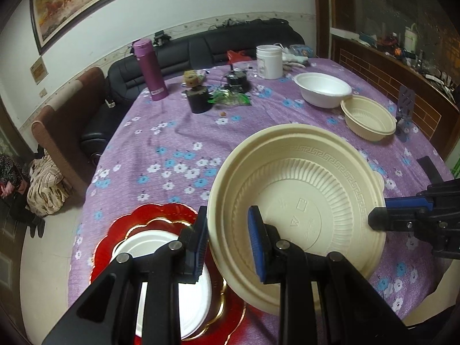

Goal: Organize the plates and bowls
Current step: 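Lower the cream bowl onto the white bowl atop the red plates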

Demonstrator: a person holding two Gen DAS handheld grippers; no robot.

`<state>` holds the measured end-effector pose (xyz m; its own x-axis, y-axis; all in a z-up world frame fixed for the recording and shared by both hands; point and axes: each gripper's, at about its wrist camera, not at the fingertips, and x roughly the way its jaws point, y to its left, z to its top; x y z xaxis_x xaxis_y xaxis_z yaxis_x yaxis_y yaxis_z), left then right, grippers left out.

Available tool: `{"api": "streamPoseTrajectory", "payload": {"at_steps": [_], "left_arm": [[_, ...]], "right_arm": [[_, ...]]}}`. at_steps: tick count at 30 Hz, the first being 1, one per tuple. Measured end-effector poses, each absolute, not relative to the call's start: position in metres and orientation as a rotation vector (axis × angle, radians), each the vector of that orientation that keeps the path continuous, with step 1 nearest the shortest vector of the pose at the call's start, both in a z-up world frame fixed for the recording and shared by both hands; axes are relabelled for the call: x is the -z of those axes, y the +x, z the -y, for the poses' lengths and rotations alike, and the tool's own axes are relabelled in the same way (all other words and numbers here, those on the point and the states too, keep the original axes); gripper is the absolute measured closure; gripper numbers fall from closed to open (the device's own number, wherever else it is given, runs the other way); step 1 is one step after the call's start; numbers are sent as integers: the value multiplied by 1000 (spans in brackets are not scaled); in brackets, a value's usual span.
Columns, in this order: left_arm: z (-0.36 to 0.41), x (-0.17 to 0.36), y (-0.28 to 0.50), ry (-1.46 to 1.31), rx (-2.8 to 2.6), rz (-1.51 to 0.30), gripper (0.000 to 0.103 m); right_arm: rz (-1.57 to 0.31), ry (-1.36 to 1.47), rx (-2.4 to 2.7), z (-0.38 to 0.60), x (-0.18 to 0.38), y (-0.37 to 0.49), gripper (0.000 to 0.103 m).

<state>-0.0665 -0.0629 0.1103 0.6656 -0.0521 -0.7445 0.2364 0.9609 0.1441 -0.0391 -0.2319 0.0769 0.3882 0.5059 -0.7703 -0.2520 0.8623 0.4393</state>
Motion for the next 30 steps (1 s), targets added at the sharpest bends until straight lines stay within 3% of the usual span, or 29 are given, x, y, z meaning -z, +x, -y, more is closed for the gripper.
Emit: {"api": "streamPoseTrajectory", "payload": {"at_steps": [30], "left_arm": [[-21, -122, -88, 126, -3, -806, 77]], "right_arm": [[-1092, 167, -651, 150, -92, -22, 83]]}}
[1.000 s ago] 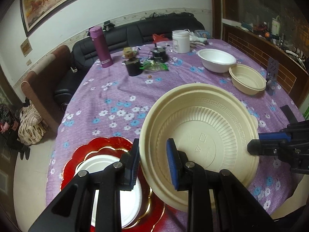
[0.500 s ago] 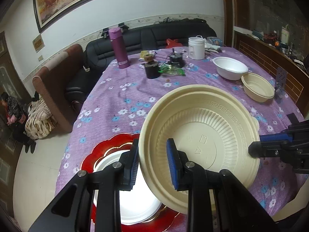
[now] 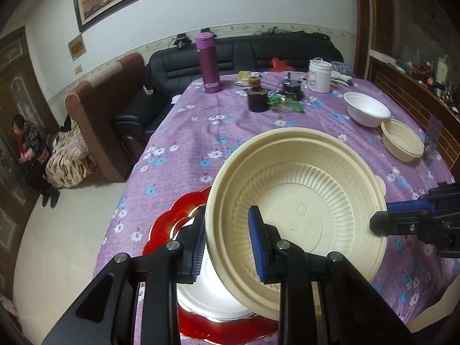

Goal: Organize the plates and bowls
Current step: 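Lower the cream bowl onto the white bowl atop the red plates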

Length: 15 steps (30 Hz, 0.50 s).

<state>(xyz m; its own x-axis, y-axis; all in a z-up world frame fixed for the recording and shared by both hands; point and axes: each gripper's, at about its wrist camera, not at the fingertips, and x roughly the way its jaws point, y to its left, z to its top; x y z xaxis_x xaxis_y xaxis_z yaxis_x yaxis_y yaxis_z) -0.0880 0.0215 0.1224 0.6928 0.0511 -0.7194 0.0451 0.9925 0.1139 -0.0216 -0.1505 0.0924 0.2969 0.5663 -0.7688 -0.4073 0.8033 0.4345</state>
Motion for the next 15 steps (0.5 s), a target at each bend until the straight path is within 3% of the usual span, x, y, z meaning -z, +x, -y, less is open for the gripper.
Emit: {"api": "streamPoseTrajectory", "payload": {"at_steps": [15], "left_arm": [[-77, -107, -93, 44, -79, -867, 77]], "right_arm": [[-1142, 136, -717, 90, -85, -8, 83]]}}
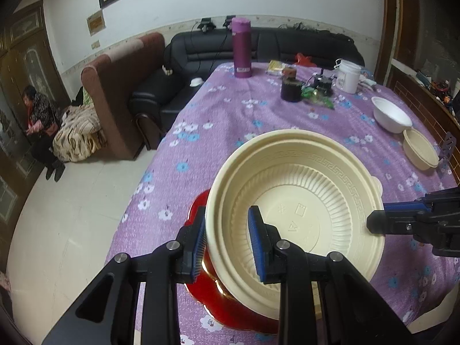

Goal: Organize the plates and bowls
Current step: 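Lower the cream bowl onto the white bowl atop the red plates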

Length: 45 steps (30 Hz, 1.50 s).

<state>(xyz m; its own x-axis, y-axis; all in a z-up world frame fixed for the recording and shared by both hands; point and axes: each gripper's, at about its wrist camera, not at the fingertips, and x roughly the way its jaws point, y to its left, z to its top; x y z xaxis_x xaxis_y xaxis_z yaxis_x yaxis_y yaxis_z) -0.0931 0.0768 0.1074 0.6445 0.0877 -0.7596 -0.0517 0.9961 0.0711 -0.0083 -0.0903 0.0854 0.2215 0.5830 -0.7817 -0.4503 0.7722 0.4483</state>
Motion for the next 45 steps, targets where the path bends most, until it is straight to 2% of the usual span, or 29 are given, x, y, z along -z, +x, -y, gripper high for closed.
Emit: {"api": "streamPoseTrajectory", "payload": {"at_steps": [19, 45], "left_arm": [[-83, -80, -89, 106, -104, -884, 77], [-87, -74, -85, 131, -114, -884, 77]], "right_arm": [[-1231, 126, -699, 67, -49, 2, 83], [-1254, 123, -702, 60, -44, 4, 82]]}}
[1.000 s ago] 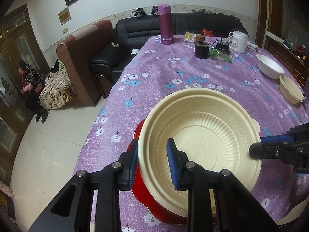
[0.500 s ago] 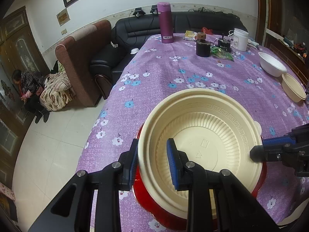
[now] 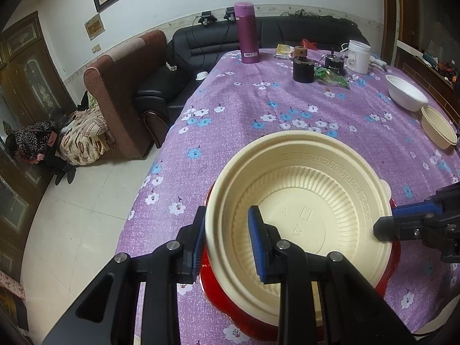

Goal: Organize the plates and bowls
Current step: 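Lower the cream bowl onto the white bowl atop the red plates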

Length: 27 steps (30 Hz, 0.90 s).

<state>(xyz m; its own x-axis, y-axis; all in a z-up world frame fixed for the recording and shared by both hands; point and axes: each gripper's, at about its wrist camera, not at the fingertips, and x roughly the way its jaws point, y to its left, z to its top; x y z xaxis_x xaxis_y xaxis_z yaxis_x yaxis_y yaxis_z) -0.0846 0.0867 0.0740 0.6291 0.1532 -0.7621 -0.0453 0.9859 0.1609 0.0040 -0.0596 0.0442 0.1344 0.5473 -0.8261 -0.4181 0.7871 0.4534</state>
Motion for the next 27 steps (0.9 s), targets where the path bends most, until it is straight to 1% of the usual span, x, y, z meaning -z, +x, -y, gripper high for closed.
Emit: {"api": "streamPoseTrajectory", "payload": {"at_steps": [24, 27], "left_arm": [[-87, -76, -89, 142, -132, -877, 76], [-87, -77, -89, 143, -133, -873, 75]], "right_arm": [[-1231, 89, -705, 53, -47, 1, 81], [-1212, 67, -705, 52, -52, -1, 81]]}}
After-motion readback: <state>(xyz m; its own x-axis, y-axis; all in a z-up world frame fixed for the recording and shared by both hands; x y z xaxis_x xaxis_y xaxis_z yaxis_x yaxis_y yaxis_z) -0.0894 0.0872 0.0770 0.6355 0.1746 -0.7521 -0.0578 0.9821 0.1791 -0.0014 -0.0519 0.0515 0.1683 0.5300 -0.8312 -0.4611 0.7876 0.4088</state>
